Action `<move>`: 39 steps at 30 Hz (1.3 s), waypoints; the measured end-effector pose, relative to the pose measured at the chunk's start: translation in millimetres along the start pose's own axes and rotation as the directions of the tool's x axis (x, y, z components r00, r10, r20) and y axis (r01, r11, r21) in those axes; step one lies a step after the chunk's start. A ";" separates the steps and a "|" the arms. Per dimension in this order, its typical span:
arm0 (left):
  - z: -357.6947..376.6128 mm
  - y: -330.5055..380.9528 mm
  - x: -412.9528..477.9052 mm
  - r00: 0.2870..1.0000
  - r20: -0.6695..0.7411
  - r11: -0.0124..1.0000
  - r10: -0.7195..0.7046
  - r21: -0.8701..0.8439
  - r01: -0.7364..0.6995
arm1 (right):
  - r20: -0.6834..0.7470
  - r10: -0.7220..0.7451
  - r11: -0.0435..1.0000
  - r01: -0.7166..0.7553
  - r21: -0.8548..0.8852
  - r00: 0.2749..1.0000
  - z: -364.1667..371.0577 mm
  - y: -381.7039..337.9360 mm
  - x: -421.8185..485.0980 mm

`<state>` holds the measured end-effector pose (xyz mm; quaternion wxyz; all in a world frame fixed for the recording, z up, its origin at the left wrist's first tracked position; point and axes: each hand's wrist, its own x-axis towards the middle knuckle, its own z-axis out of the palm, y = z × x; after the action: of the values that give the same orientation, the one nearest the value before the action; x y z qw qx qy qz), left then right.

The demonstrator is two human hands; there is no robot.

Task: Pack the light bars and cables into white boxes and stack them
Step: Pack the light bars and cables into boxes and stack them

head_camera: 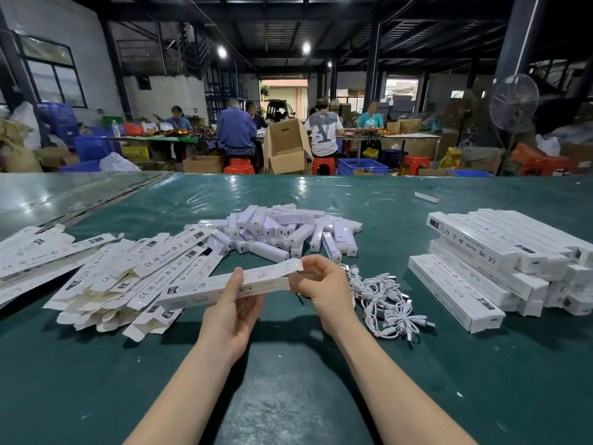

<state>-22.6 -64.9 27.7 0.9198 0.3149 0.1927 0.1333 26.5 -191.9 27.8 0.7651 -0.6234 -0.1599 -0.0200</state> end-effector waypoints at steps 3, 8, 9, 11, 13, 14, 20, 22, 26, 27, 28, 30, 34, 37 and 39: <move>-2.6 -3.0 1.3 0.998 -0.001 0.994 0.070 0.079 -0.070 | -0.081 -0.068 0.975 0.049 -0.217 0.994 3.4 3.0 -3.8; -1.4 -3.5 0.8 0.995 -0.013 0.991 0.103 0.084 -0.101 | -0.138 -0.056 0.987 0.033 -0.160 0.989 11.0 4.9 -4.6; -1.0 -4.2 0.6 0.994 -0.006 0.990 0.108 0.094 -0.107 | -0.152 -0.029 0.991 0.010 -0.130 0.988 11.5 5.0 -4.3; -0.5 -5.5 0.2 0.993 0.012 0.985 0.119 0.122 -0.120 | -0.183 0.024 0.996 -0.039 -0.081 0.983 10.5 5.1 -3.7; -0.5 -6.5 0.0 0.989 0.016 0.978 0.146 0.147 -0.147 | -0.207 0.080 0.995 -0.090 -0.036 0.975 9.5 5.6 -3.3; -0.6 -7.4 0.0 0.986 0.016 0.973 0.165 0.159 -0.166 | -0.212 0.125 0.992 -0.126 0.008 0.969 9.4 6.4 -2.8; -0.5 -10.1 -1.5 0.971 -0.012 0.956 0.239 0.176 -0.234 | -0.100 0.392 0.882 -0.343 0.322 0.914 14.1 5.5 -3.9; 0.0 -7.2 -2.8 0.971 -0.052 0.966 0.233 0.130 -0.225 | -0.050 0.400 0.866 -0.360 0.346 0.915 16.5 4.9 -5.8; -1.6 -0.6 -2.4 0.970 -0.120 0.977 0.210 0.050 -0.205 | 0.090 0.361 0.852 -0.368 0.374 0.928 19.2 2.9 -7.1; -1.9 0.2 -2.6 0.971 -0.125 0.979 0.204 0.040 -0.201 | 0.112 0.347 0.848 -0.362 0.386 0.931 18.9 2.8 -7.0; -1.9 0.4 -3.0 0.971 -0.129 0.980 0.200 0.037 -0.197 | 0.126 0.330 0.851 -0.353 0.389 0.935 18.3 2.4 -7.0; -1.2 0.0 -3.8 0.972 -0.131 0.981 0.195 0.041 -0.191 | 0.134 0.290 0.878 -0.319 0.357 0.948 17.2 2.3 -7.6; 0.2 0.6 -3.6 0.975 -0.139 0.984 0.175 0.037 -0.172 | 0.094 0.159 0.968 -0.174 0.181 0.983 15.9 0.7 -8.4; 0.6 3.2 -1.4 0.979 -0.153 0.990 0.138 0.010 -0.138 | 0.071 0.076 0.994 -0.082 0.077 0.995 17.5 0.1 -9.9; 1.3 5.9 -0.4 0.982 -0.158 0.994 0.101 -0.034 -0.108 | 0.082 0.040 0.996 -0.047 0.077 0.996 20.1 -0.1 -10.9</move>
<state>-23.0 -61.2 32.5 0.9000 0.2937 0.2443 0.2098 11.7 -174.4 28.4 0.7822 -0.5965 -0.1776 0.0279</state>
